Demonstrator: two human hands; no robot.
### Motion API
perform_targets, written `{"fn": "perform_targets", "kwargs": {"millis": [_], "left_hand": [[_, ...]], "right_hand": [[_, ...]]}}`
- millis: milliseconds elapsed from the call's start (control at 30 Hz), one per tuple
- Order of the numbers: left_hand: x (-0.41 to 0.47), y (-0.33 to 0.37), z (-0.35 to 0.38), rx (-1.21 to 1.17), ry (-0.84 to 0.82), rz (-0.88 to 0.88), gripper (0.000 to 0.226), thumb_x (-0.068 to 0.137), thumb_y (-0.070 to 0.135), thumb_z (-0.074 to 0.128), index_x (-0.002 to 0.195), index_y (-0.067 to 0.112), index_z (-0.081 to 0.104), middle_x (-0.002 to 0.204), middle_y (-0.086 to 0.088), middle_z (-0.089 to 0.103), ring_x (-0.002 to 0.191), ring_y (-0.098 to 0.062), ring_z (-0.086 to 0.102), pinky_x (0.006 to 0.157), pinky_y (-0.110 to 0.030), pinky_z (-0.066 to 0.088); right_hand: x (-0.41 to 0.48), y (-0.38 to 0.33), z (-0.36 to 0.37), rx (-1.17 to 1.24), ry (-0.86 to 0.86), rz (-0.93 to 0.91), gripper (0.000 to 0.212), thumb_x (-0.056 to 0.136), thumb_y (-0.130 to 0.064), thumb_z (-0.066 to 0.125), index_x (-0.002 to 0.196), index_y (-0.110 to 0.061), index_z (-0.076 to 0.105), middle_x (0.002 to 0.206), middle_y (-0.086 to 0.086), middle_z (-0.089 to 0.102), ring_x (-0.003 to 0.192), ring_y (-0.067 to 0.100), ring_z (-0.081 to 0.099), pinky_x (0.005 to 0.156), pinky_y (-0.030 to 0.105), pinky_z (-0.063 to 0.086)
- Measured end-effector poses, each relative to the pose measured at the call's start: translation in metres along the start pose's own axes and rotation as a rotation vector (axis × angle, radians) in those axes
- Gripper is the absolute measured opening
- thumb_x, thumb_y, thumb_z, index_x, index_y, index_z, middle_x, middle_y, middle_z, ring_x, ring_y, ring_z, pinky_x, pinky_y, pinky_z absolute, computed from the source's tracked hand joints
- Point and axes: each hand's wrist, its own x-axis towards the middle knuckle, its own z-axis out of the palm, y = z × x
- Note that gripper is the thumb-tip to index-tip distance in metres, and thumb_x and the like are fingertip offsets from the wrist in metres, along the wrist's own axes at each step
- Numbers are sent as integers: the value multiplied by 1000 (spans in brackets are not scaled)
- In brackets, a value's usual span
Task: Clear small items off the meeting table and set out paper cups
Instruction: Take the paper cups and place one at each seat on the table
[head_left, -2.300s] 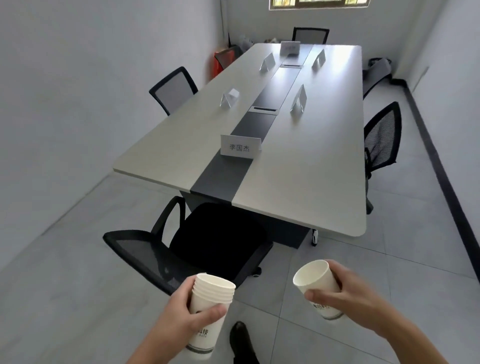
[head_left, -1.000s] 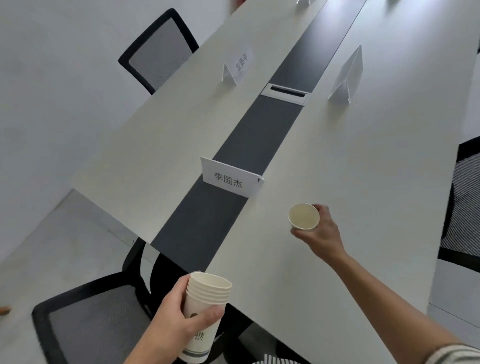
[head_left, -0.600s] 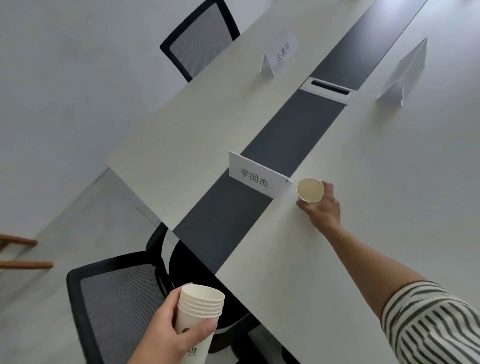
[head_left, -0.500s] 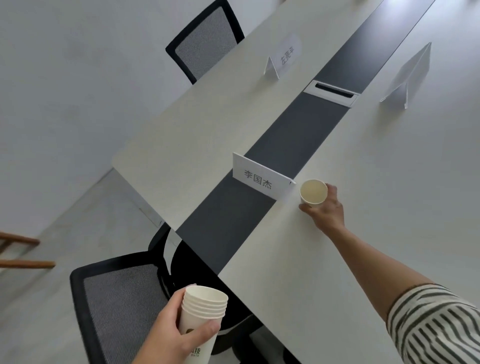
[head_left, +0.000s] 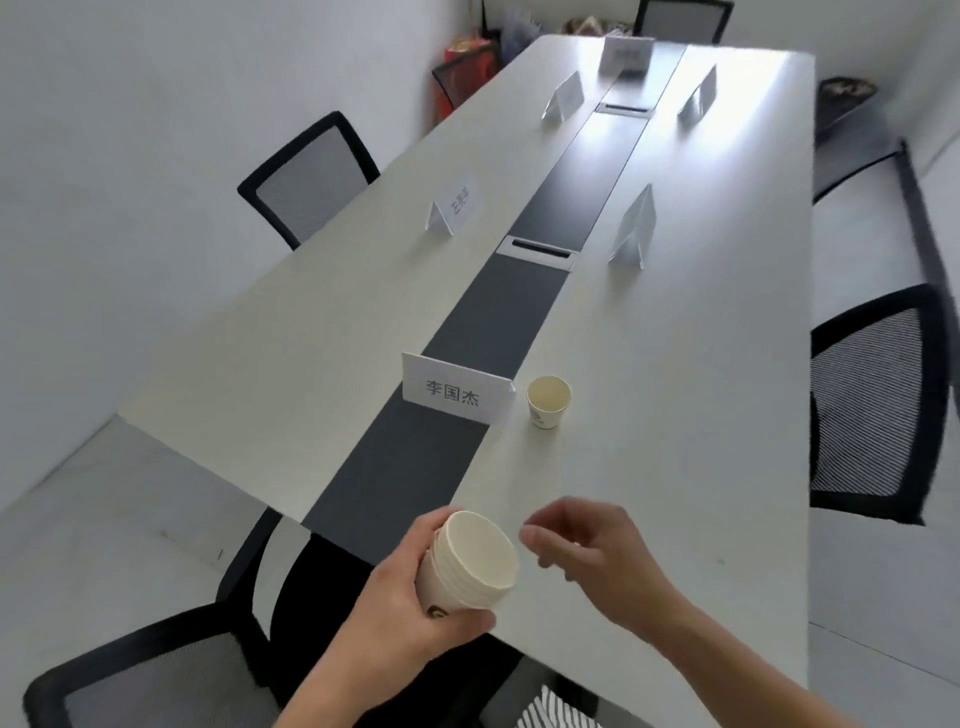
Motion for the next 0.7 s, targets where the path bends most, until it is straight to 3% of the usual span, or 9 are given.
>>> {"fn": "perform_targets", "kwargs": {"millis": [267, 433, 567, 600, 700], "left_hand": [[-25, 2, 18, 155, -182, 314, 75, 64, 35, 82, 127, 48, 44, 121, 21, 59, 113, -5, 57, 94, -25, 48], [-36, 16, 47, 258, -280, 415, 72, 60, 45, 79, 124, 48, 46, 114, 24, 60, 105, 1, 58, 91, -30, 50], [-38, 26, 66, 353, -377, 430, 74, 58, 44, 78, 125, 45, 47, 110, 23, 62, 100, 0, 60, 87, -30, 52], [-39, 30, 73, 359, -403, 427, 73, 58, 42, 79, 124, 45, 48, 108, 22, 63, 97, -2, 61, 85, -31, 53], [-42, 45, 105, 383, -452, 450, 71, 57, 41, 80, 121, 45, 49, 102, 19, 65, 90, -3, 62, 80, -30, 53]], "right_hand": [[-87, 5, 27, 89, 244, 130, 8, 71, -19, 79, 74, -14, 74, 62, 4, 68, 55, 10, 59, 48, 21, 45], [-139, 16, 16, 111, 394, 160, 4, 76, -7, 76, 73, -9, 74, 60, 3, 71, 53, 8, 63, 48, 18, 46], [-177, 24, -2, 256, 522, 168, 3, 81, -9, 74, 79, -8, 72, 66, 1, 70, 56, 10, 60, 50, 27, 47], [-187, 25, -8, 322, 524, 157, 8, 80, -14, 75, 84, -8, 71, 72, 4, 71, 61, 11, 60, 52, 28, 48], [-220, 35, -23, 469, 440, 123, 51, 65, -32, 82, 111, -15, 66, 97, 3, 75, 81, 14, 67, 62, 32, 52]]}}
